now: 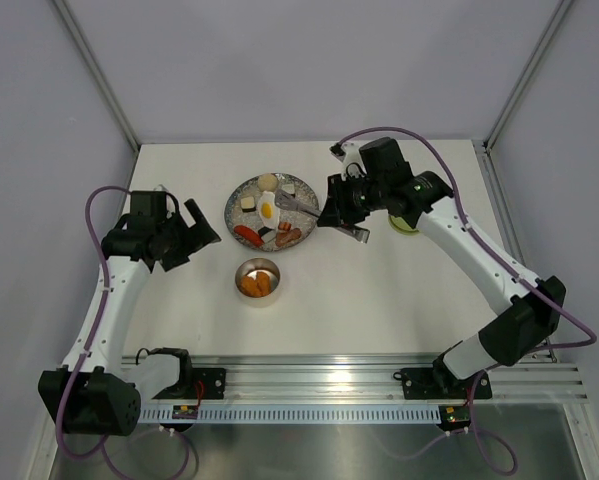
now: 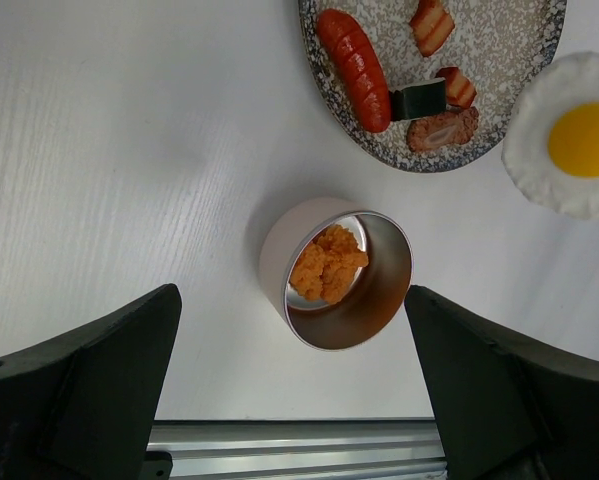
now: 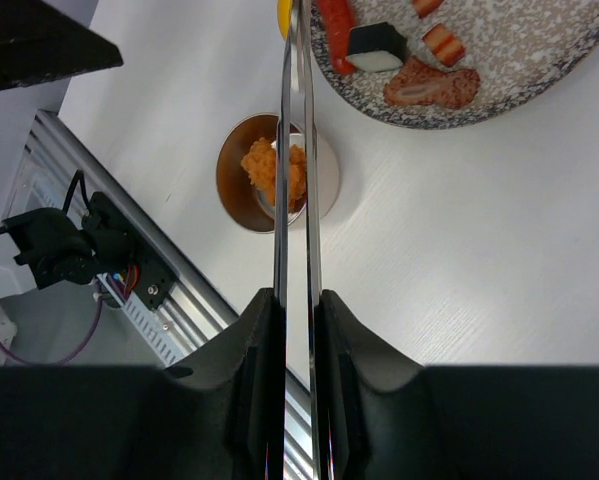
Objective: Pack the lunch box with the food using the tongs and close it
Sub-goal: Place the fake food in the packing box.
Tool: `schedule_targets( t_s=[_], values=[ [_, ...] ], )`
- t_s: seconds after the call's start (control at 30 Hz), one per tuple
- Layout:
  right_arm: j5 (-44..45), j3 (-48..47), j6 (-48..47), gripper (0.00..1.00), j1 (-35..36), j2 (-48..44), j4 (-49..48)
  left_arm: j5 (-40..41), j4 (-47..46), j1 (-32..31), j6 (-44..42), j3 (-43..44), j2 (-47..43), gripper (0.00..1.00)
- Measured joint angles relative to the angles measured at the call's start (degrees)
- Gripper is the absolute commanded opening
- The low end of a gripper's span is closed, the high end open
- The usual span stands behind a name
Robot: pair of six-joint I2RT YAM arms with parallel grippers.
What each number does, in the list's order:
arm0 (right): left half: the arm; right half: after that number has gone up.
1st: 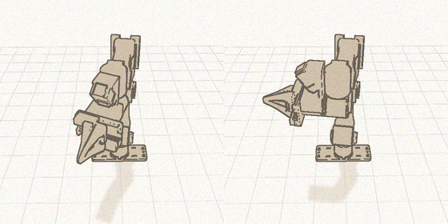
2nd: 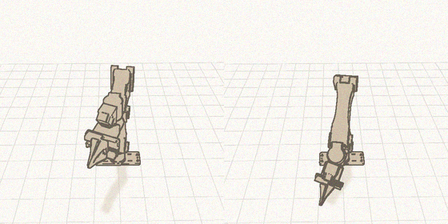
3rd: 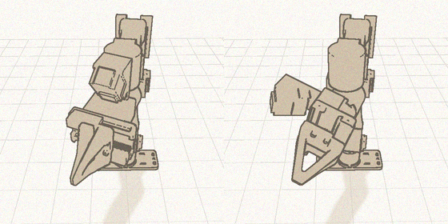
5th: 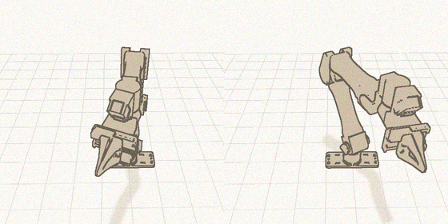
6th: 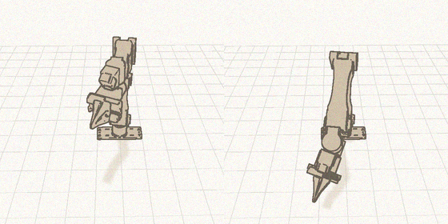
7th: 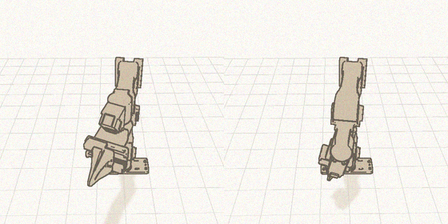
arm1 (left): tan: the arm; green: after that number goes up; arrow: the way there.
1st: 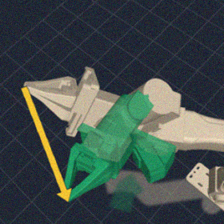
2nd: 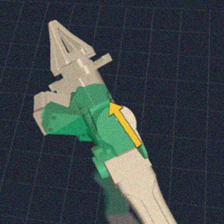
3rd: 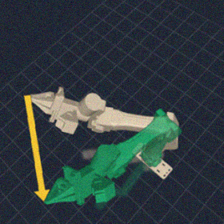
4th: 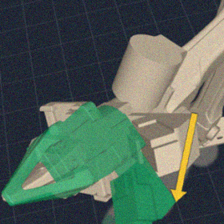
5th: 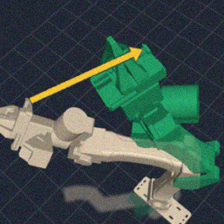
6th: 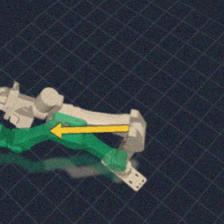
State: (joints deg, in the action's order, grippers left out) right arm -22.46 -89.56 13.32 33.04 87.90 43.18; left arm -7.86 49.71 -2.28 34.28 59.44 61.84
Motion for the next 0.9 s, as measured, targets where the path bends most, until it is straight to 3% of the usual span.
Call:
schedule_targets(
  t_s=[0.33, 0.6, 0.9],
  values=[
    [-5.33, 8.92, 0.24, 0.00, 3.34, -8.22, 2.32, 0.87, 0.20, 0.00, -0.20, 1.75, 0.66, 0.99],
    [-7.34, 14.67, 1.16, 0.00, 9.75, -7.61, 1.90, 1.09, 0.66, 0.00, -0.22, 3.02, 0.72, 0.99],
    [-8.74, 15.43, 1.62, 0.00, 10.03, -4.33, -1.79, 1.36, 1.51, 0.00, -0.20, 3.21, 0.70, 0.99]
  ],
)
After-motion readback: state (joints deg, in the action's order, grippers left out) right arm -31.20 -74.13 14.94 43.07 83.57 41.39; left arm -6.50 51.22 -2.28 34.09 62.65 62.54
